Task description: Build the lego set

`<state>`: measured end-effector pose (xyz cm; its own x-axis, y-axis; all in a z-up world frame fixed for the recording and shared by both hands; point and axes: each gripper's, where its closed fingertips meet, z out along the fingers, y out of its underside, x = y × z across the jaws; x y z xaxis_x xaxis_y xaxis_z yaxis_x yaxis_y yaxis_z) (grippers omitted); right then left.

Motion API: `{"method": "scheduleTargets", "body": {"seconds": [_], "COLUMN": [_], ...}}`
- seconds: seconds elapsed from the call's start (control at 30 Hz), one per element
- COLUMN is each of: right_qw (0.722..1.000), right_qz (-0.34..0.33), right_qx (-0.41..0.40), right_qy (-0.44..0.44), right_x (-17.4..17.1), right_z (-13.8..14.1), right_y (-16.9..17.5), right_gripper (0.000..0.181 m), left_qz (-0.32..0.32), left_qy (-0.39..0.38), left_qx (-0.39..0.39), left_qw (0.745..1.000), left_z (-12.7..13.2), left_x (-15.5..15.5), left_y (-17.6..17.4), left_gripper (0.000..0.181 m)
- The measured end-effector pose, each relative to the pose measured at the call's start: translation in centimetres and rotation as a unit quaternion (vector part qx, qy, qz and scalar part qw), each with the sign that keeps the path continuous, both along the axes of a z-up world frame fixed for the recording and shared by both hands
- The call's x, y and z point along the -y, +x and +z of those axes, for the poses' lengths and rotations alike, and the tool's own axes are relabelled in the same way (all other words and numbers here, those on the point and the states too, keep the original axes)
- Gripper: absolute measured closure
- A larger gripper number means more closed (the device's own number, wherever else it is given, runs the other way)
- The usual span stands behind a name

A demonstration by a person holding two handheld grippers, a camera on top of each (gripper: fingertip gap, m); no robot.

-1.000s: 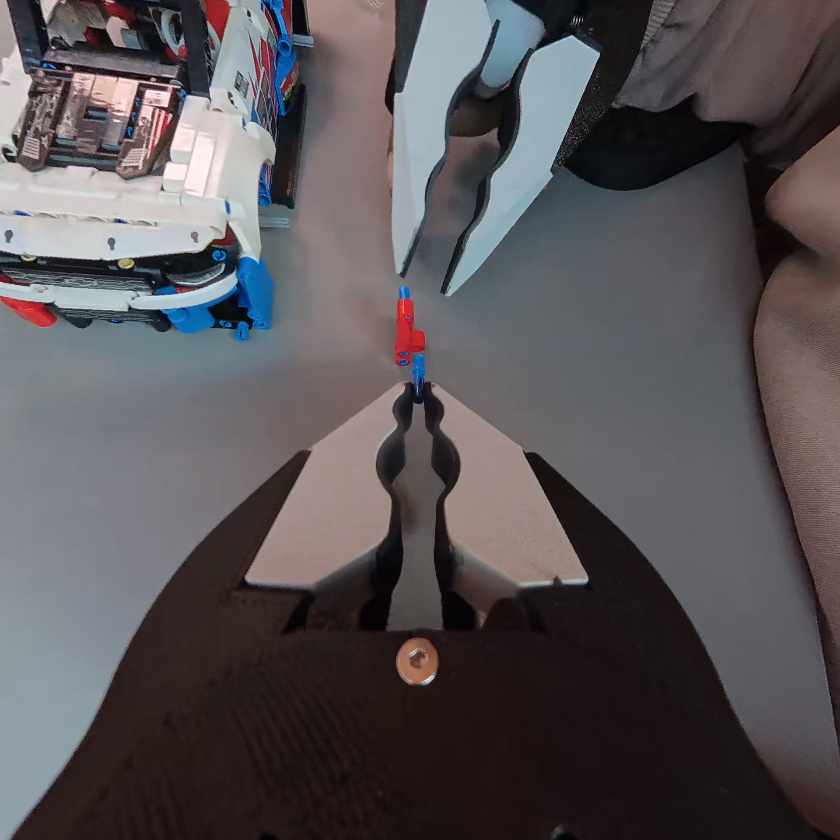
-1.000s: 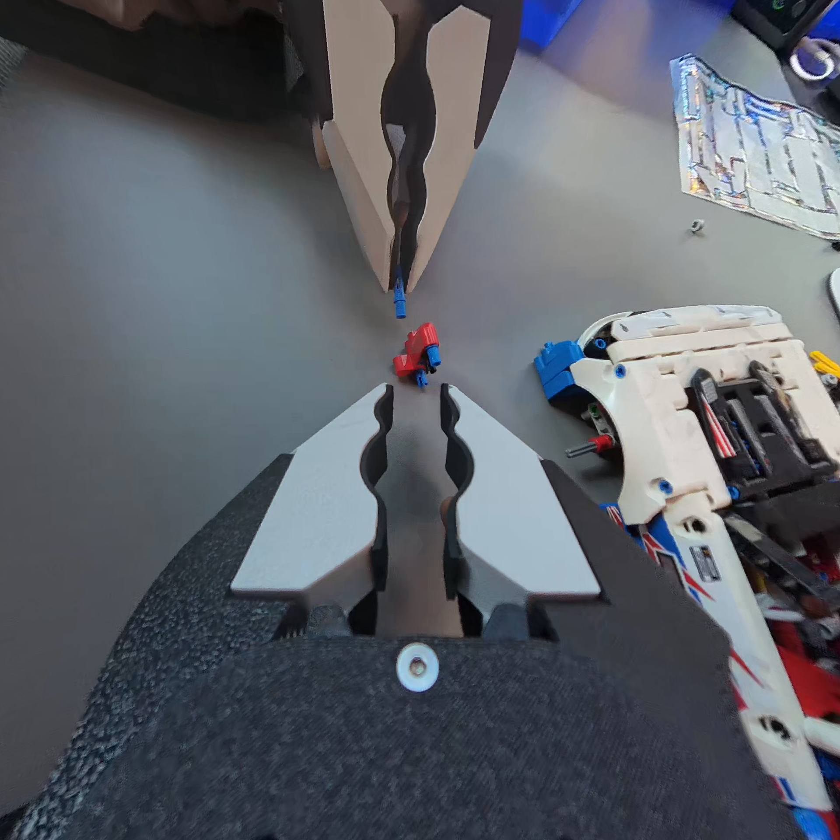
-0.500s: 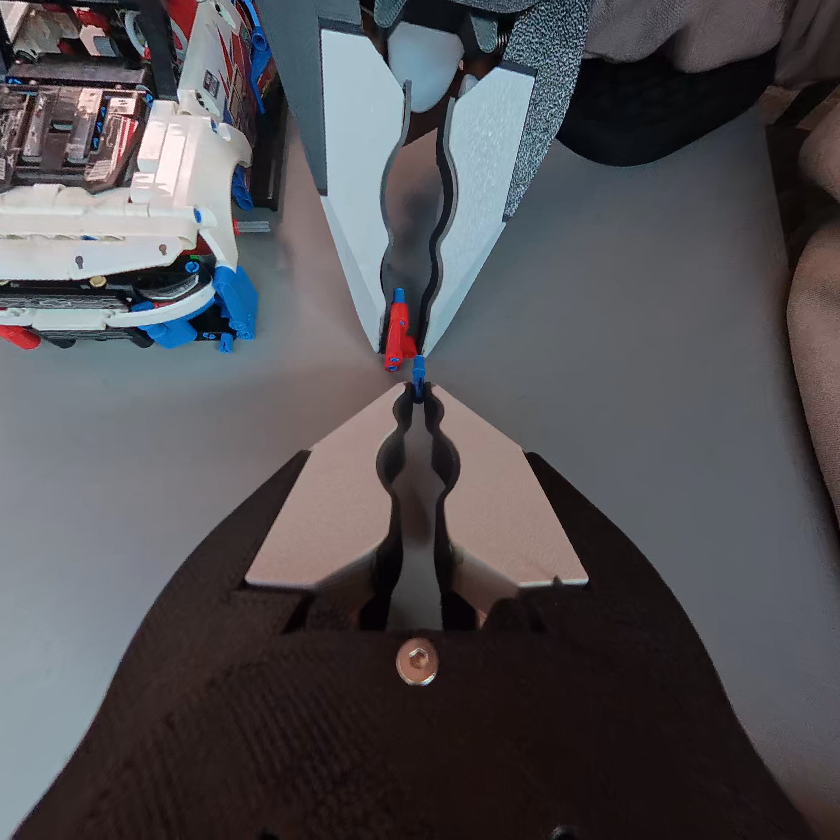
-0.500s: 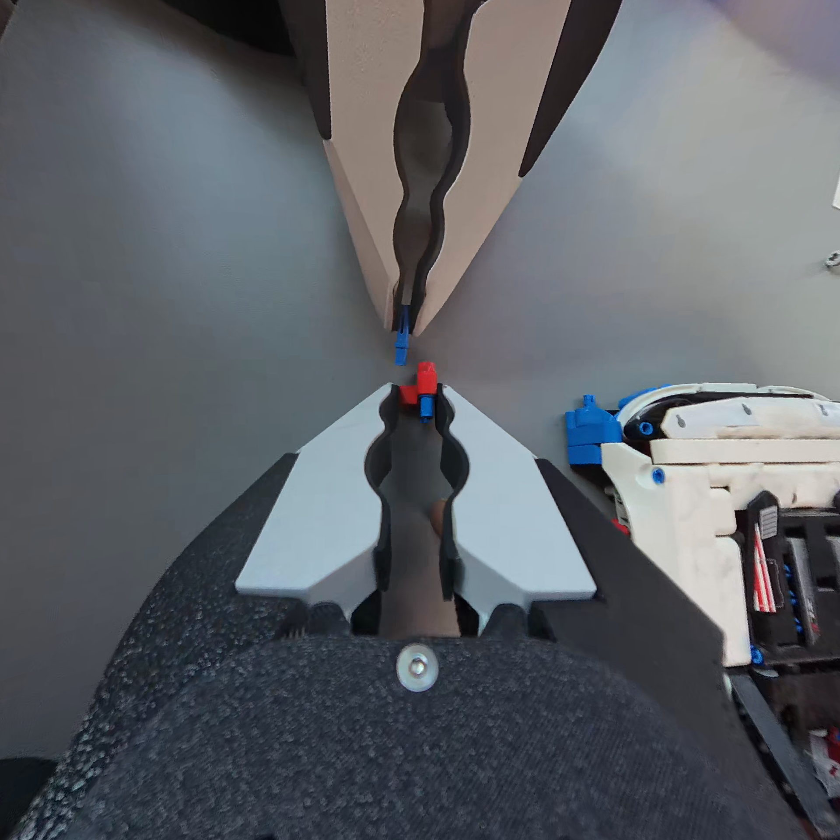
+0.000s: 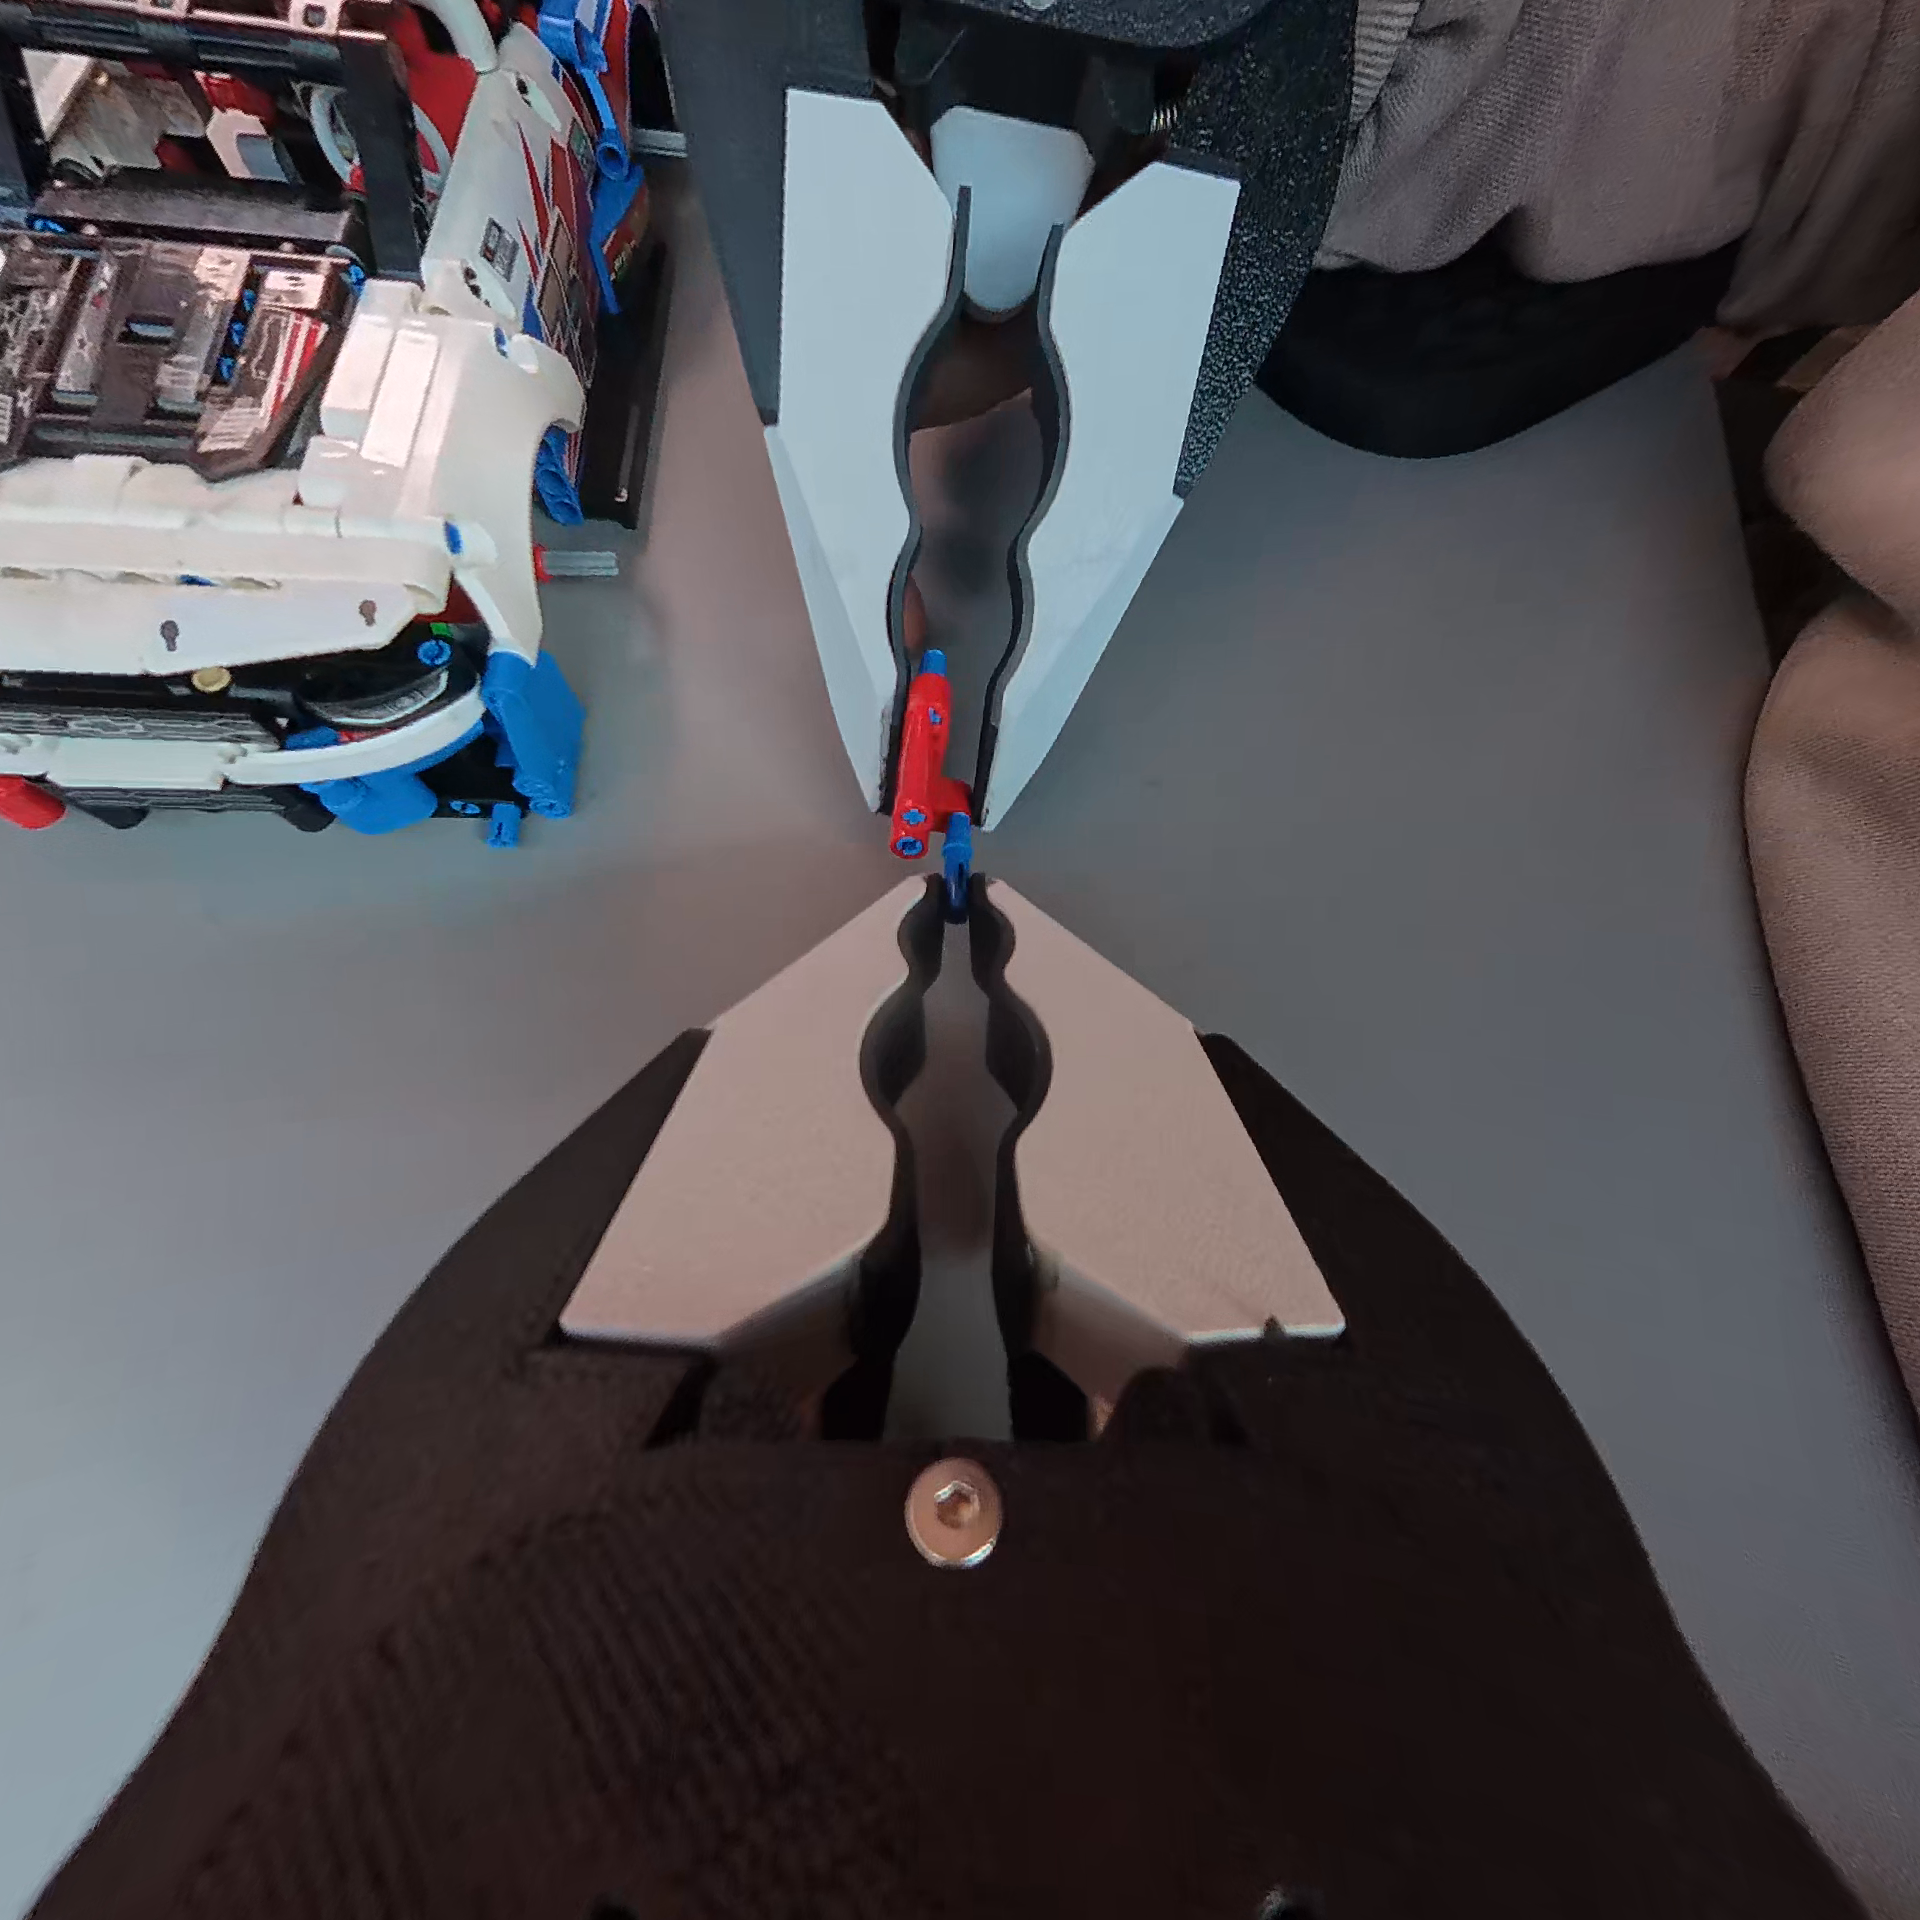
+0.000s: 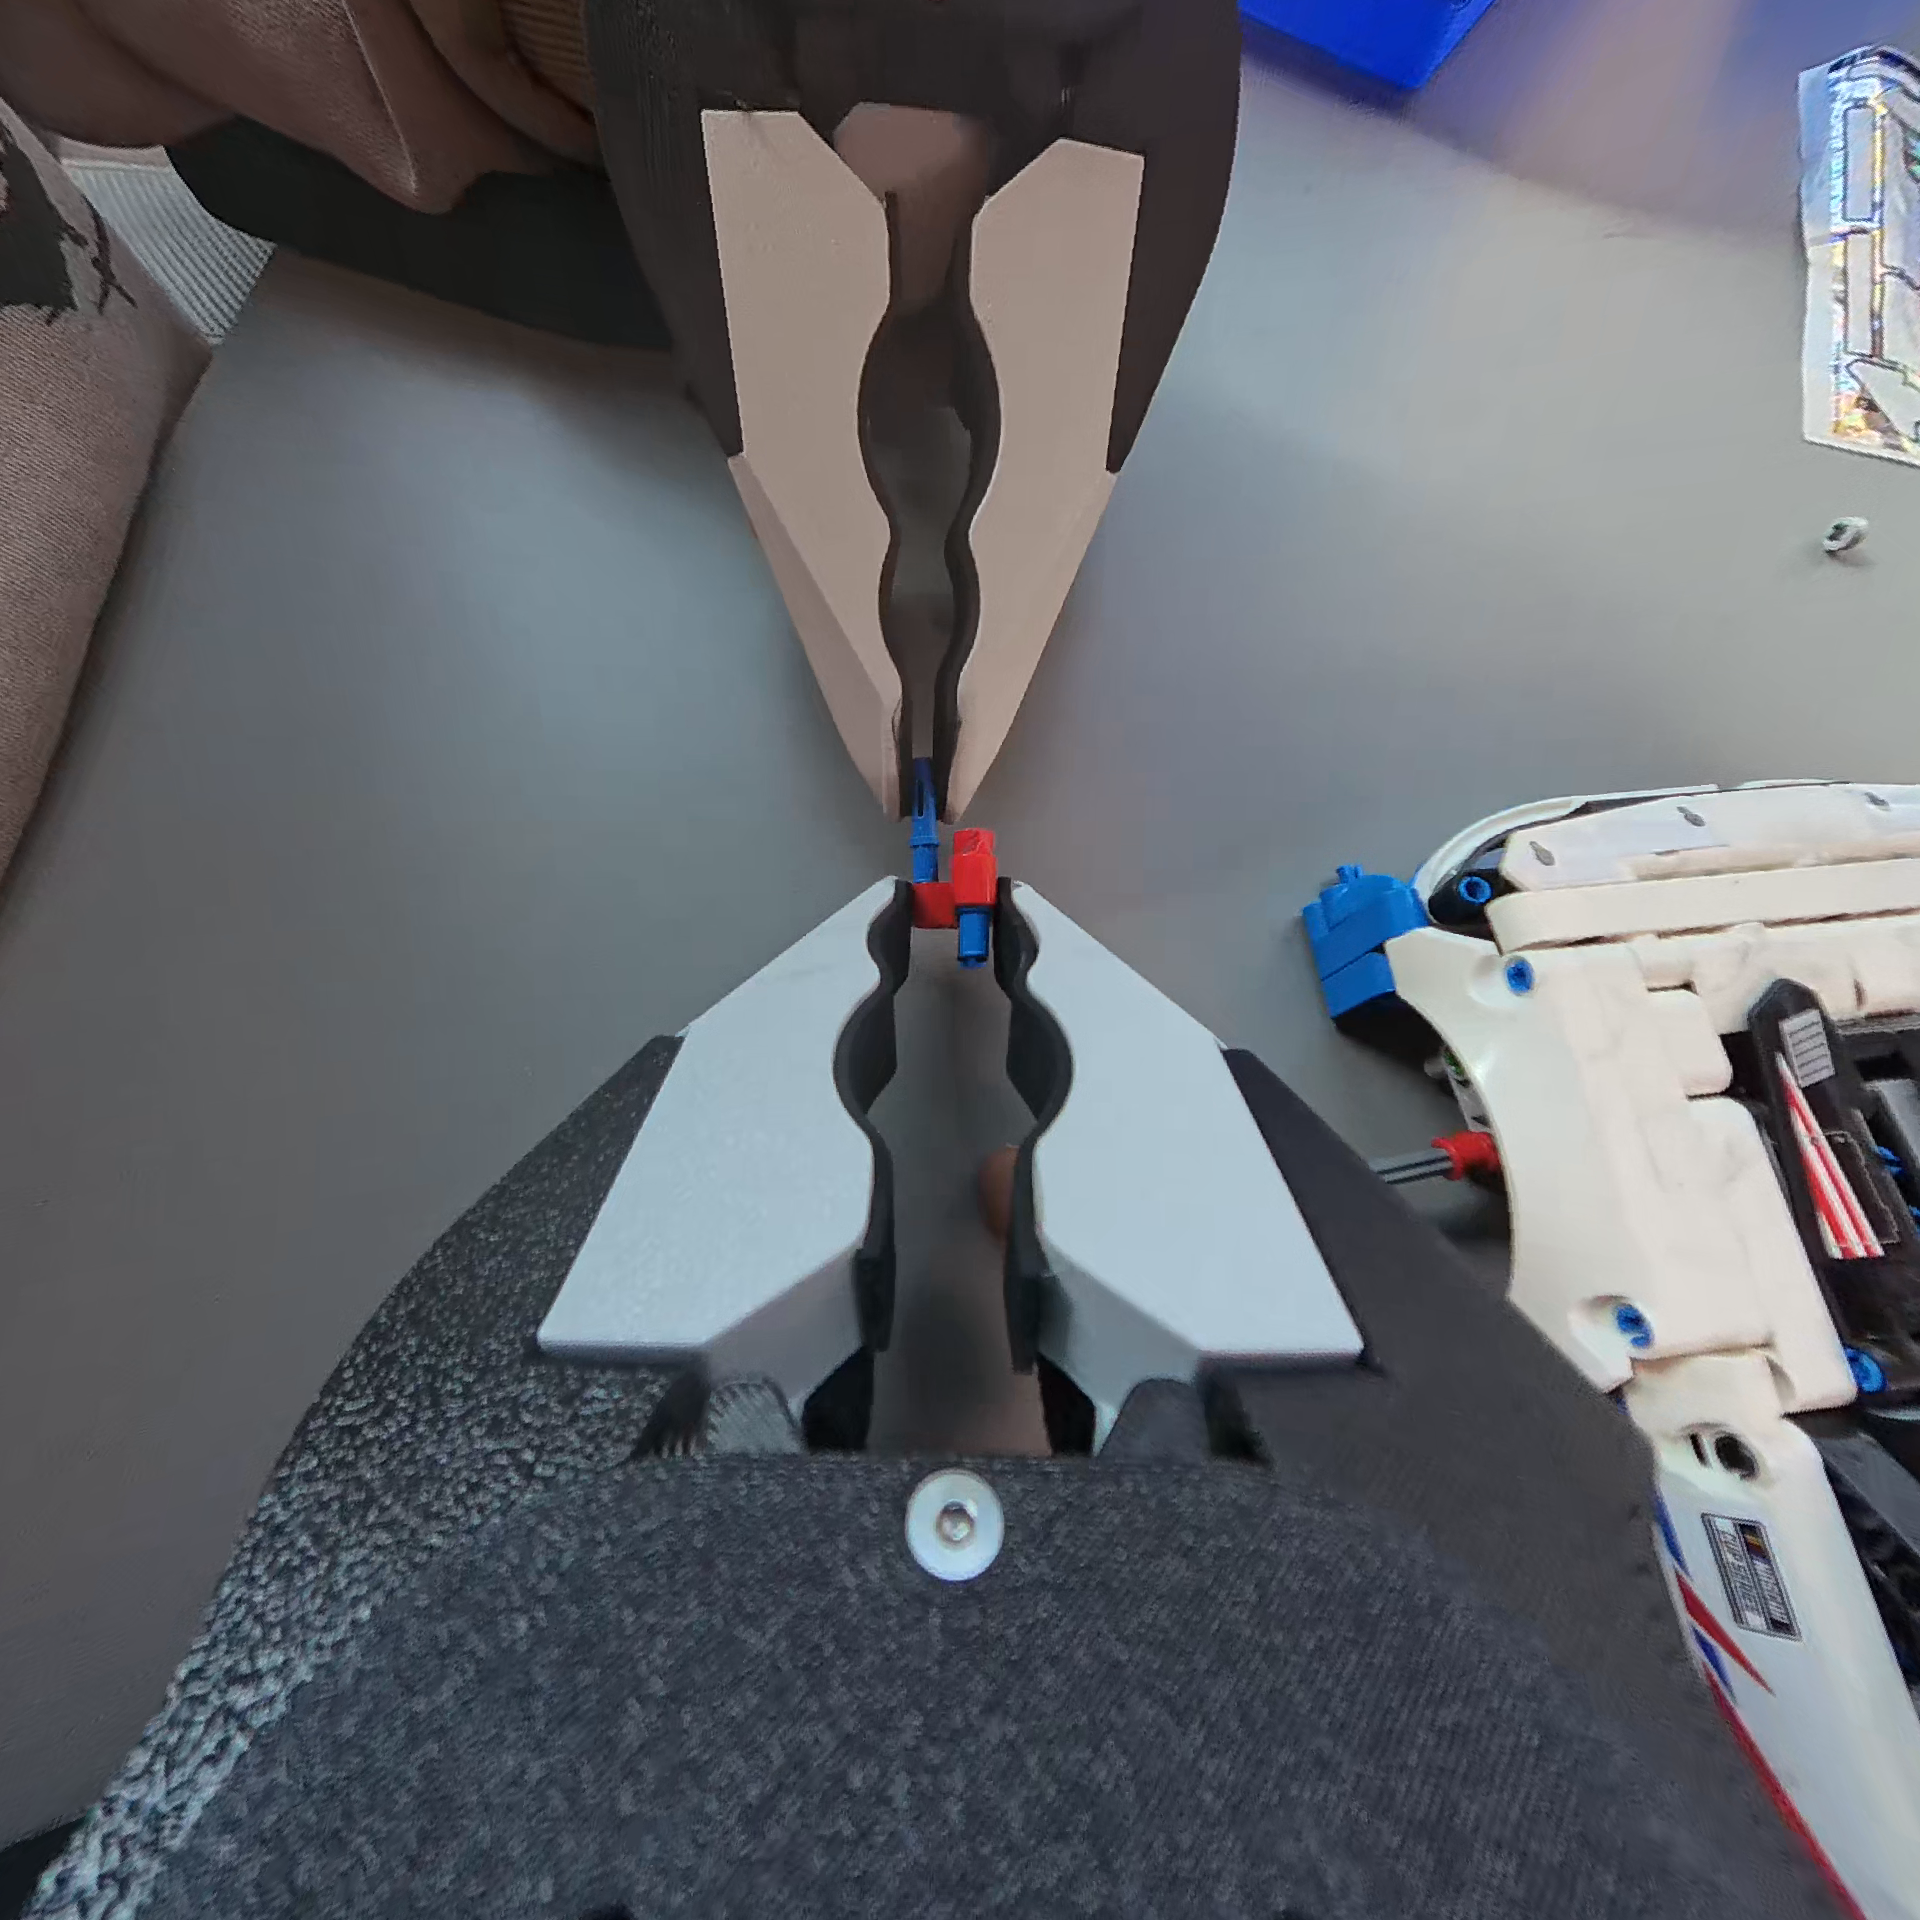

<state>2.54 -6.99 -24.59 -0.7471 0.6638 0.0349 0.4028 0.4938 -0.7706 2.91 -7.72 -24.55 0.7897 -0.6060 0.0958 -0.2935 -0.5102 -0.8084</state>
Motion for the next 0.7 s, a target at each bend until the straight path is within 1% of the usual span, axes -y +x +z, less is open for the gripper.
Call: {"method": "scheduleTargets", "body": {"seconds": [0.2, 0.43, 0.7], "right_qw": [1.0, 0.999, 1.0], "right_qz": [-0.001, -0.006, -0.007], "right_qx": [-0.007, -0.012, -0.016], "right_qy": [-0.013, -0.039, -0.001], "right_x": [0.03, -0.11, -0.12], "right_z": [0.17, 0.48, 0.07], "right_y": [0.0, -0.14, -0.17], "right_gripper": [0.168, 0.168, 0.168], "left_qz": [0.008, 0.002, 0.013], "left_qy": [0.008, 0.002, -0.008], "left_qx": [0.02, 0.02, 0.004], "left_qw": [1.0, 1.0, 1.0], "left_z": [0.54, 0.39, -0.06], "left_x": [-0.26, -0.07, -0.18], "left_y": [-0.15, -0.13, -0.14], "left_gripper": [0.179, 0.179, 0.179]}}
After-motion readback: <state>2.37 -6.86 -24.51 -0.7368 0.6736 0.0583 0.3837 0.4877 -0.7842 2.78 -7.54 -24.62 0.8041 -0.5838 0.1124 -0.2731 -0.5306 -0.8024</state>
